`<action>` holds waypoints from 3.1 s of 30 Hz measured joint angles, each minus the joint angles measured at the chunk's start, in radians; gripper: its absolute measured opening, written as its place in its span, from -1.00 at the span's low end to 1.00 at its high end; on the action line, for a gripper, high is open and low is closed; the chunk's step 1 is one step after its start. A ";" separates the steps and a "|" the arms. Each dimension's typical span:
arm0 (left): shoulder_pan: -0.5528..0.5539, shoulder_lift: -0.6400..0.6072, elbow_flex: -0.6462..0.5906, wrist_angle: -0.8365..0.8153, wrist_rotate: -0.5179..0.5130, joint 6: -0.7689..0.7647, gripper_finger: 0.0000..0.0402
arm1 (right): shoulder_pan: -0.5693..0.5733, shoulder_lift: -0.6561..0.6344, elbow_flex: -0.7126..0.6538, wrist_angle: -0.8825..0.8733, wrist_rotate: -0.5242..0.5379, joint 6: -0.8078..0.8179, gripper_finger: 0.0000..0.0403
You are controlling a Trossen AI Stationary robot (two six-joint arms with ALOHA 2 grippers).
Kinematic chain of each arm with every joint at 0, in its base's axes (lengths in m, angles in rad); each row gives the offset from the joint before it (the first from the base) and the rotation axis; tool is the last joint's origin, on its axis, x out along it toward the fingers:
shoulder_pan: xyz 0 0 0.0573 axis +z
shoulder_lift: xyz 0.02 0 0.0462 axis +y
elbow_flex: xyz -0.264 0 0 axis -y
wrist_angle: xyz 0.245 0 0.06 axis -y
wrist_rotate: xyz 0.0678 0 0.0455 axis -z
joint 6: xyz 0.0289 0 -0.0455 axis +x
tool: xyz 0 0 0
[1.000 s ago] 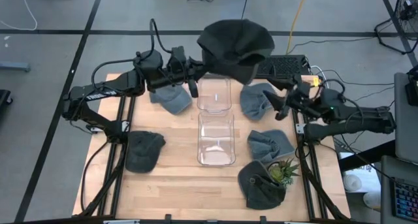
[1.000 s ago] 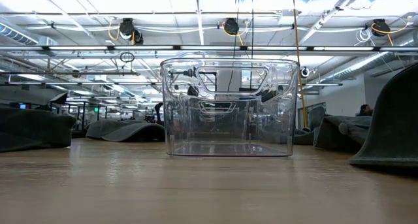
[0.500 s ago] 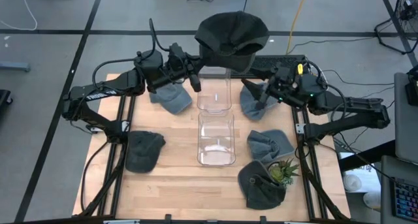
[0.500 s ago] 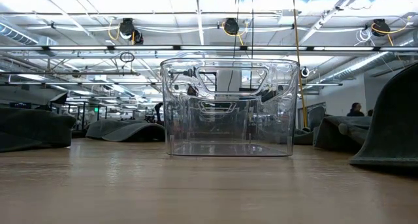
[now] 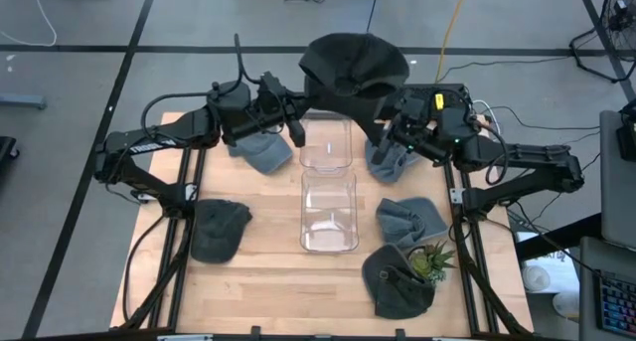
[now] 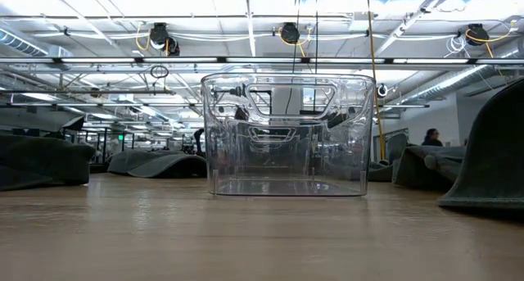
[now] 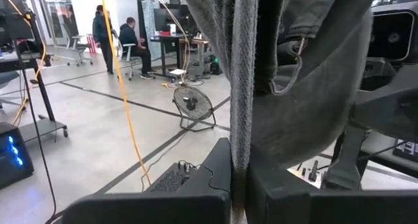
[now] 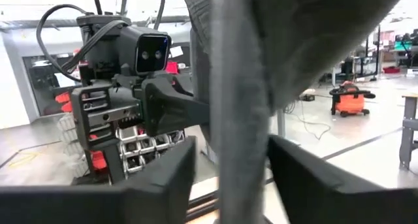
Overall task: Pick & Place hat
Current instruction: Put the top right black cap into the top transparent bin
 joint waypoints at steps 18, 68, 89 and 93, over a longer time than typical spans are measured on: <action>-0.004 -0.033 -0.001 -0.105 0.197 0.320 -0.50 | 0.000 -0.109 0.000 -0.155 -0.004 0.080 -0.99; -0.404 -0.141 0.000 -0.133 0.131 0.967 0.58 | -0.169 0.013 0.000 -0.139 -1.429 0.902 -1.00; -0.459 -0.055 -0.001 -0.170 0.094 0.965 0.52 | -0.136 0.033 0.000 -0.140 -1.427 0.914 -1.00; -0.469 -0.047 0.001 -0.154 0.106 0.974 0.20 | -0.136 0.033 0.000 -0.139 -1.427 0.914 -1.00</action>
